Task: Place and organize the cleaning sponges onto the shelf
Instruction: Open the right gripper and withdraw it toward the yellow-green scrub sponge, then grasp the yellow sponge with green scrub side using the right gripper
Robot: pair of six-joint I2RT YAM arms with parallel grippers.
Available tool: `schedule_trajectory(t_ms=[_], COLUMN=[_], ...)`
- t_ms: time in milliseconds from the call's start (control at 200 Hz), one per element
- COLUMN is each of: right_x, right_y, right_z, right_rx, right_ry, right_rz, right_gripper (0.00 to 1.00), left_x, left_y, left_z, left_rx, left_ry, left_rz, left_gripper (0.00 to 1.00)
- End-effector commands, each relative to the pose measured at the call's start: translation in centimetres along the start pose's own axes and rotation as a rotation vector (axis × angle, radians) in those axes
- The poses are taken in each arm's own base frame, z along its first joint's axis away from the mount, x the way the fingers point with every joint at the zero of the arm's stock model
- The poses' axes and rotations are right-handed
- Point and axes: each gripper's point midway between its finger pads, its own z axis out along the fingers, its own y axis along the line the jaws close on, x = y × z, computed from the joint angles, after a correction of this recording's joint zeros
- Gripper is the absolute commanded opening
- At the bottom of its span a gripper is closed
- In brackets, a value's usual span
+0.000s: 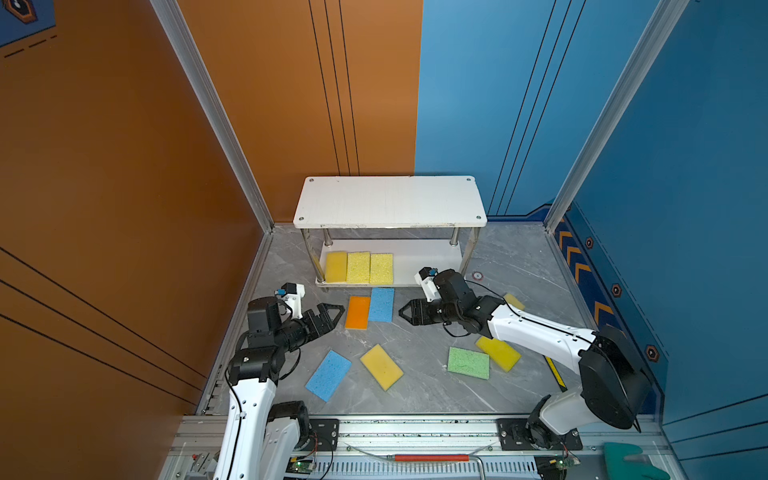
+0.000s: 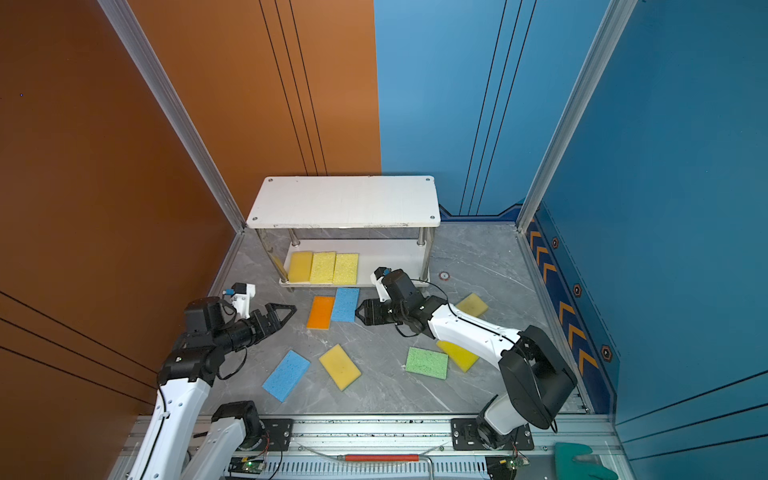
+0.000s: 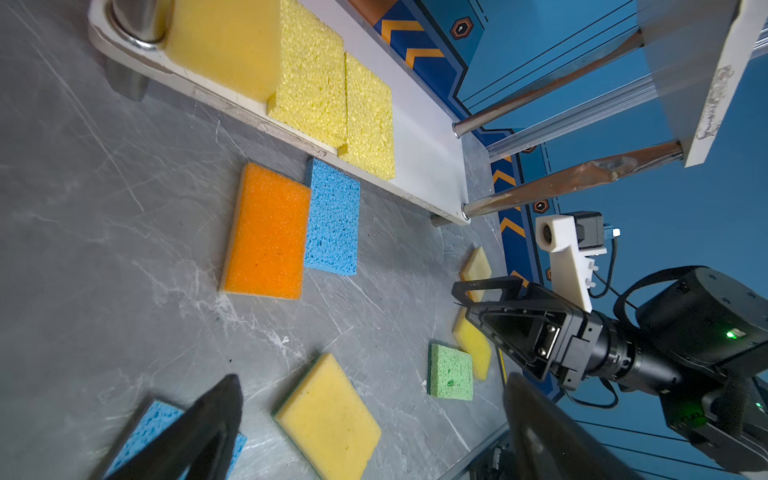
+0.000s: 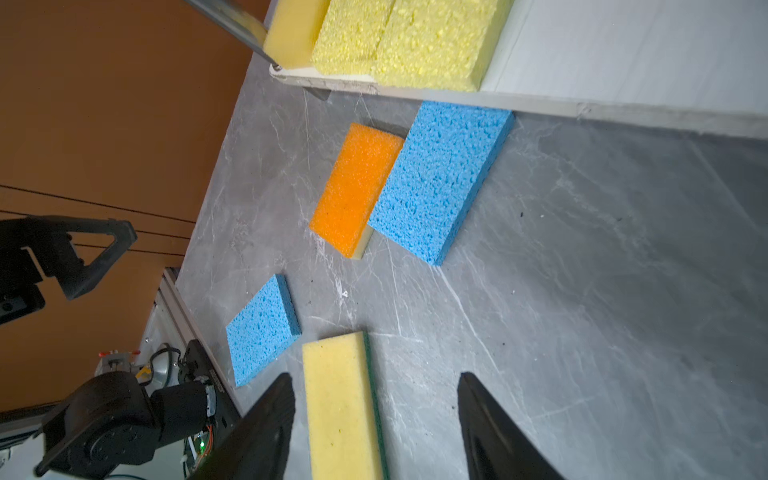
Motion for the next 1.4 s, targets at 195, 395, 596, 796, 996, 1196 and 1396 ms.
schedule_trajectory(t_ms=[195, 395, 596, 796, 996, 1196, 1396], right_x=[4.6, 6.9, 9.1, 11.2, 12.0, 13.1, 13.7], right_y=[-0.7, -1.4, -0.3, 1.5, 1.9, 2.0, 1.5], right_z=[-0.3, 0.1, 2.3, 4.8, 6.6, 7.8, 8.0], right_rx=[0.078, 0.13, 0.097, 0.062, 0.054, 0.054, 0.083], right_ry=[0.108, 0.155, 0.233, 0.321, 0.365, 0.405, 0.417], right_rz=[-0.047, -0.065, -0.13, -0.233, -0.254, -0.264, -0.273], right_gripper=[0.73, 0.73, 0.72, 0.7, 0.67, 0.58, 0.33], left_x=[3.0, 4.7, 4.8, 4.8, 4.7, 4.5, 4.5], left_y=[-0.6, 0.6, 1.0, 1.0, 1.0, 1.0, 1.1], left_z=[1.8, 3.2, 3.8, 3.7, 3.6, 3.4, 3.3], left_rx=[0.033, 0.013, 0.014, 0.016, 0.018, 0.025, 0.031], left_ry=[0.067, 0.081, 0.074, 0.064, 0.062, 0.051, 0.048], left_rz=[-0.048, -0.074, -0.107, -0.098, -0.093, -0.092, -0.099], left_gripper=[0.98, 0.98, 0.98, 0.98, 0.98, 0.98, 0.98])
